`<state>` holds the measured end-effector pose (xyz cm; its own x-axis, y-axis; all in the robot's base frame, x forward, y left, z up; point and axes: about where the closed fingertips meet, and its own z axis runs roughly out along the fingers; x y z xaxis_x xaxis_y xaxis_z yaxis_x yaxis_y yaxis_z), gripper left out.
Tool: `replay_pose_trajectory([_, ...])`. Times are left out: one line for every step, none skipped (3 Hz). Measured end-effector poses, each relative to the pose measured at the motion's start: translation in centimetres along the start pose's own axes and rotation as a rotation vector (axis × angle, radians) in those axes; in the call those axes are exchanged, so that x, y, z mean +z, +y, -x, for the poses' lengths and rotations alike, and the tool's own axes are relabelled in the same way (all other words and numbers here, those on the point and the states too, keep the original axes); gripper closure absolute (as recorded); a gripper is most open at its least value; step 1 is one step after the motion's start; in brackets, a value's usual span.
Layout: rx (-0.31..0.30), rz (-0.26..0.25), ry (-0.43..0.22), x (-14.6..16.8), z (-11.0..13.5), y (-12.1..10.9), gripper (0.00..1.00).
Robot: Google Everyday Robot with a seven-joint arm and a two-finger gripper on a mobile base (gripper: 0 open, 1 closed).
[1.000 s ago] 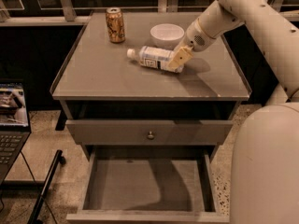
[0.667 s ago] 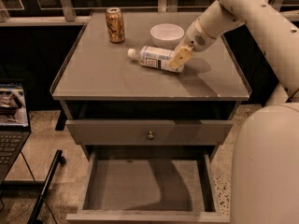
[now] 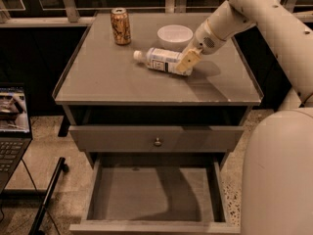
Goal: Place blue plastic bottle into middle drawer
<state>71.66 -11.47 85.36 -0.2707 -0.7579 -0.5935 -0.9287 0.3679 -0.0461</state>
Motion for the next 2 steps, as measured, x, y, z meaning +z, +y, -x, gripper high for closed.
replay_pose_trajectory([-0.047, 0.057, -0.044, -1.2, 0.5, 1.7, 1.0])
replay_pose_trajectory([-0.031, 0.109, -0.052, -4.1, -0.9, 5.0, 1.0])
